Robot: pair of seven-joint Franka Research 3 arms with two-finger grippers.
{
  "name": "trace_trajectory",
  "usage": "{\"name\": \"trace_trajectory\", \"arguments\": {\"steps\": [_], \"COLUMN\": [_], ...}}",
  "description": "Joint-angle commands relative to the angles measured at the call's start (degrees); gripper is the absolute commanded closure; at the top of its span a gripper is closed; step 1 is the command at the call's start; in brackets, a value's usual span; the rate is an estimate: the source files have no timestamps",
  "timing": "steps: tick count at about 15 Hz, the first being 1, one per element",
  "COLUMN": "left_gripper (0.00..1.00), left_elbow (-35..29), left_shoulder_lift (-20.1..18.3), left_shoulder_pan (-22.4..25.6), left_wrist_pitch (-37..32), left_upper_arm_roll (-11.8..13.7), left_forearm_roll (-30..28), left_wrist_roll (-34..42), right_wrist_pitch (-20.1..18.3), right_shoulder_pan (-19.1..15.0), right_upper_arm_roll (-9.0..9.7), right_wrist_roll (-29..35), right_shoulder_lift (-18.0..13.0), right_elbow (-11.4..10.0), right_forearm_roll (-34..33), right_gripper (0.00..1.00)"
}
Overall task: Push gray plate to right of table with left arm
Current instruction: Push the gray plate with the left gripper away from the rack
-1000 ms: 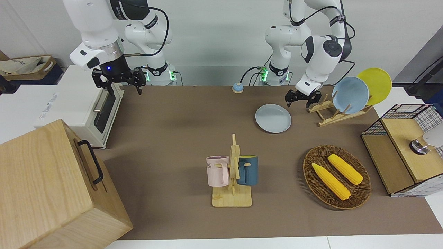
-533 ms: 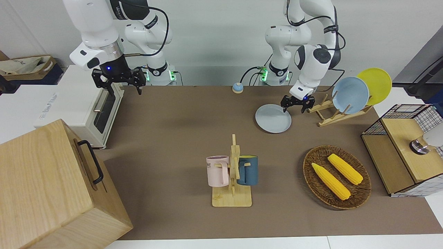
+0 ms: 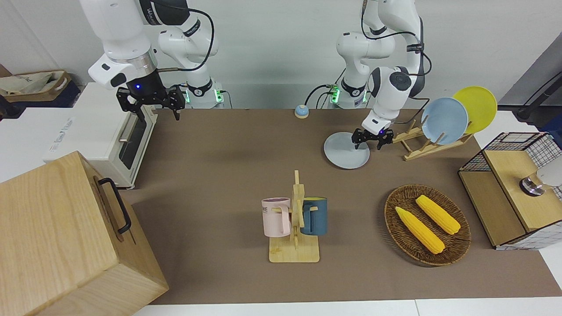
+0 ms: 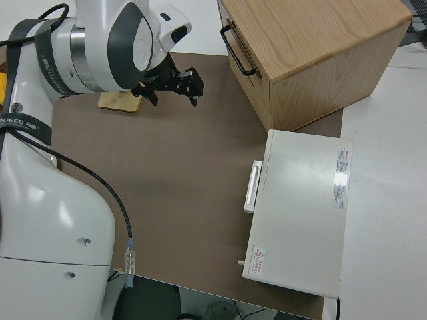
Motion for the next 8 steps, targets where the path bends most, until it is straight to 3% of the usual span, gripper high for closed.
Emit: {"name": "trace_trajectory", "arguments": {"steps": [1,5,7,8], "left_gripper": [0.01,0.01,0.17,0.34], "left_elbow": [-0.9,-1.0,-1.0,-1.0], "left_shoulder_lift": [0.6,1.0,1.0,1.0], "left_shoulder_pan": [-0.8,-0.8,-0.8,-0.8], "left_wrist_pitch": [1.8,2.6,2.6,2.6], "left_upper_arm_roll": [0.5,0.5,0.5,0.5], "left_forearm_roll": [-0.7,-0.7,-0.7,-0.7], "left_wrist_roll": [-0.5,-0.4,-0.4,-0.4], "right_wrist_pitch": [-0.6,-0.6,-0.6,-0.6], "right_shoulder_pan": [0.0,0.0,0.0,0.0], "right_upper_arm_roll": [-0.01,-0.01,-0.01,-0.01], "right_wrist_roll": [0.2,0.2,0.2,0.2], "right_shoulder_lift": [-0.3,-0.3,-0.3,-0.3], "right_elbow": [0.1,0.1,0.1,0.1], "right_forearm_roll": [0.4,0.4,0.4,0.4], "right_gripper": [0.017,0.017,0.017,0.017]}}
